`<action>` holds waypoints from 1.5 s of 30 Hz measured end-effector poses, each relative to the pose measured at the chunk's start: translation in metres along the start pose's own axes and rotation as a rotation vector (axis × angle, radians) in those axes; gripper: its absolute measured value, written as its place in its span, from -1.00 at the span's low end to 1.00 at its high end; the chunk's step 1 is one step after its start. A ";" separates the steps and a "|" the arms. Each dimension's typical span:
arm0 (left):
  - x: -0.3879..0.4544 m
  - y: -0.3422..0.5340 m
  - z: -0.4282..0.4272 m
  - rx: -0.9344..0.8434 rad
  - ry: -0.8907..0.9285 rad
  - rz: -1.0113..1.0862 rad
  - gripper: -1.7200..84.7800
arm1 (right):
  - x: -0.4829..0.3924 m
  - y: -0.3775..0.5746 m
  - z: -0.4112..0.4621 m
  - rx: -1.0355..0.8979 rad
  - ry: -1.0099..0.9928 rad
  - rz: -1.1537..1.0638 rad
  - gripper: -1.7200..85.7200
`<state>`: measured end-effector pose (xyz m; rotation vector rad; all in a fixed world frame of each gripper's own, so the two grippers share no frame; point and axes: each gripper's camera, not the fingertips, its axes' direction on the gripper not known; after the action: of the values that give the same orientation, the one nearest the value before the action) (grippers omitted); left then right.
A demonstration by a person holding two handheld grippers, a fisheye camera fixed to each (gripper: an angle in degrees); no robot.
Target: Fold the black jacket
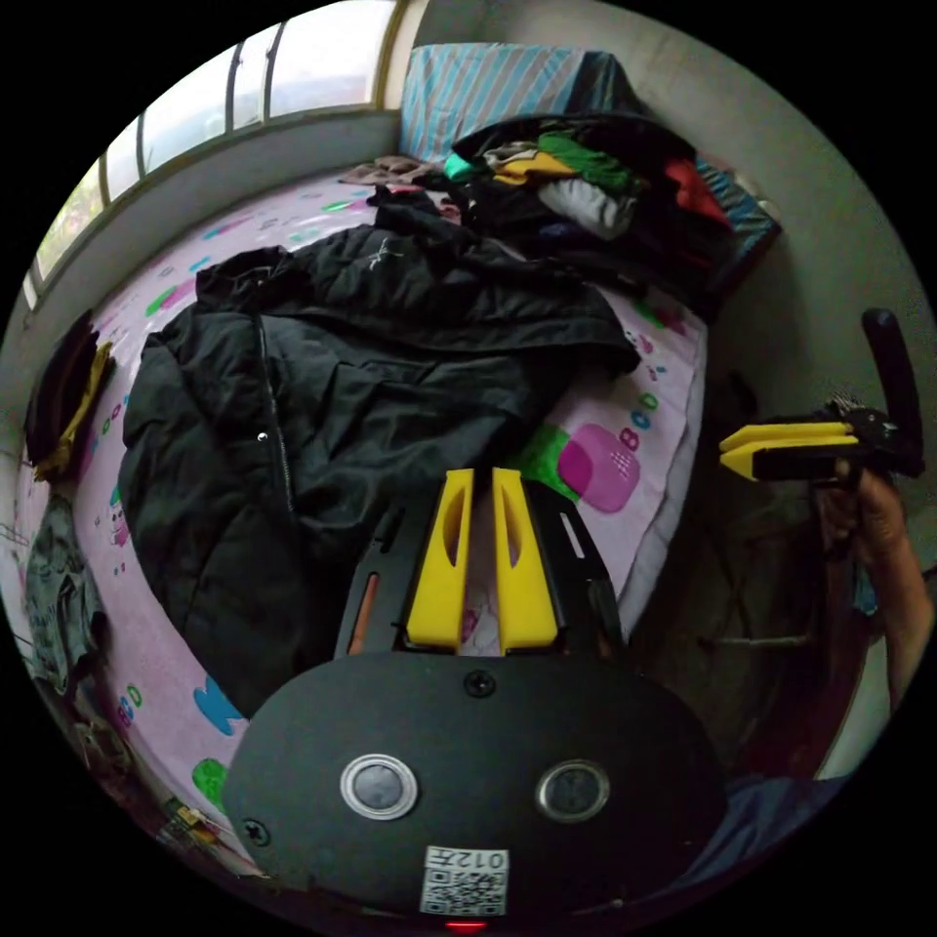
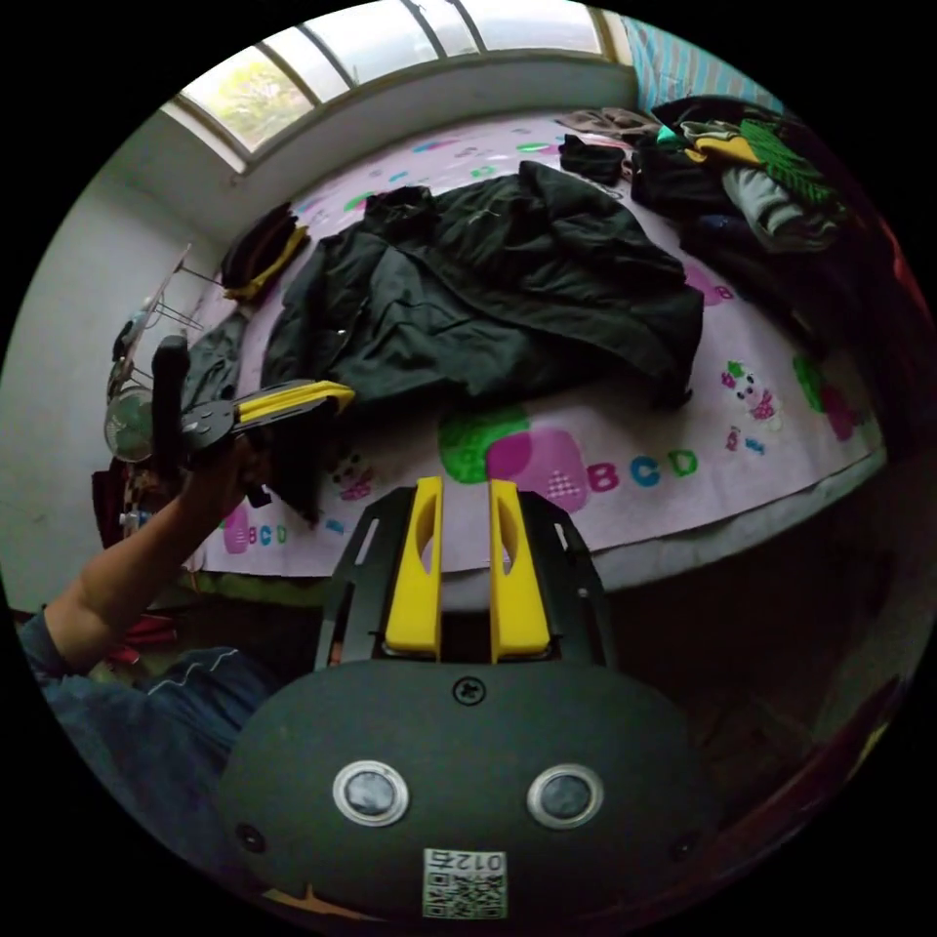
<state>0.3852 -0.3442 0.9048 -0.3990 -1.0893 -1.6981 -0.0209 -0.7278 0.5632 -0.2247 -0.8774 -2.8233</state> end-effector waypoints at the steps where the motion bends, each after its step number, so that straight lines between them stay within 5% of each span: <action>1: 0.002 -0.012 0.000 -0.008 -0.002 -0.005 -0.91 | 0.008 -0.021 0.008 -0.004 0.030 -0.017 -0.79; 11: -0.010 -0.165 -0.020 -0.048 -0.192 -0.248 -0.86 | 0.045 -0.240 0.127 -0.082 0.192 -0.304 -0.70; 20: -0.050 -0.227 -0.053 -0.143 -0.461 -0.501 -0.86 | 0.016 -0.317 0.284 -0.122 0.171 -0.512 -0.68; 27: -0.101 -0.269 -0.026 -0.285 -0.392 -0.540 -0.89 | 0.001 -0.356 0.377 -0.223 0.181 -0.516 -0.70; 37: -0.211 -0.421 -0.043 -0.225 -0.404 -0.458 -0.93 | 0.009 -0.510 0.442 -0.134 0.130 -0.345 -0.73; 40: -0.234 -0.468 -0.091 -0.011 -0.303 -0.507 -0.94 | 0.019 -0.547 0.443 -0.107 0.128 -0.238 -0.77; 45: -0.197 -0.469 -0.143 0.070 -0.231 -0.370 -0.94 | 0.015 -0.516 0.418 -0.030 0.120 -0.372 -0.76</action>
<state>0.0865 -0.3205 0.4692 -0.3720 -1.4579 -1.9632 -0.1066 -0.0719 0.6247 0.1181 -0.9349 -3.1484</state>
